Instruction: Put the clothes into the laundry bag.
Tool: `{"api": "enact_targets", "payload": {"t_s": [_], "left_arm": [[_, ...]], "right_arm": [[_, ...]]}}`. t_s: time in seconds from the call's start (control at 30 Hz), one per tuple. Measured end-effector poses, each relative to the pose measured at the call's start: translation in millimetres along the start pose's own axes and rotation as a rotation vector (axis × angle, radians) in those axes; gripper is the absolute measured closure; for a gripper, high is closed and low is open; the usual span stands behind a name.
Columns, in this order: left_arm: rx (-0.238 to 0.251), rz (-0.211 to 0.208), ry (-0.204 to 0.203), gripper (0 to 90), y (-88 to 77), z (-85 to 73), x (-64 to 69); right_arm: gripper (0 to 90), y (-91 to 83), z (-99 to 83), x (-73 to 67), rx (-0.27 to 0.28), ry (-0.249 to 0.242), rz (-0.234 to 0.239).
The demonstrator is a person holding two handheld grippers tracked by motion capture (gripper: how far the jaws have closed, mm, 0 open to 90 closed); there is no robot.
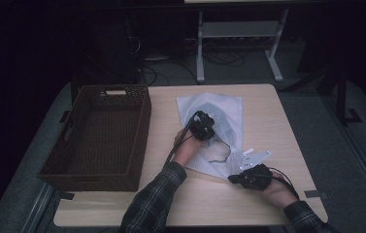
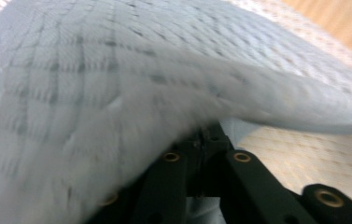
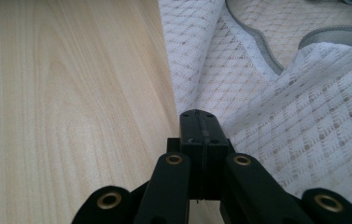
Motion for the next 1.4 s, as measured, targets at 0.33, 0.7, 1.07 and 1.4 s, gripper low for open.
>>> {"api": "enact_targets", "payload": {"t_s": [0.33, 0.7, 1.07, 1.4], "left_arm": [[0.047, -0.050, 0.010, 82.0, -48.3, -17.1, 8.0], [0.116, 0.023, 0.025, 74.9, -93.6, -8.9, -8.5], [0.096, 0.029, 0.018, 83.2, -67.9, 1.7, -21.6], [0.131, -0.072, 0.087, 89.0, -101.3, 0.9, 11.1]], "right_arm": [[90.0, 0.1, -0.1, 0.9, 0.003, 0.007, 0.007], [90.0, 0.0, -0.4, 1.0, 0.005, 0.017, 0.011], [90.0, -0.1, -0.6, 1.3, 0.007, 0.019, 0.014], [90.0, -0.1, -0.5, 1.1, 0.006, 0.018, 0.010]]}}
Point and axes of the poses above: each handheld gripper's, and its own axes: y roughly forward along the jaws, z roughly out of its top, x roughly to its right, the point moved 5 cm from there along y, roughly forward along the jaws
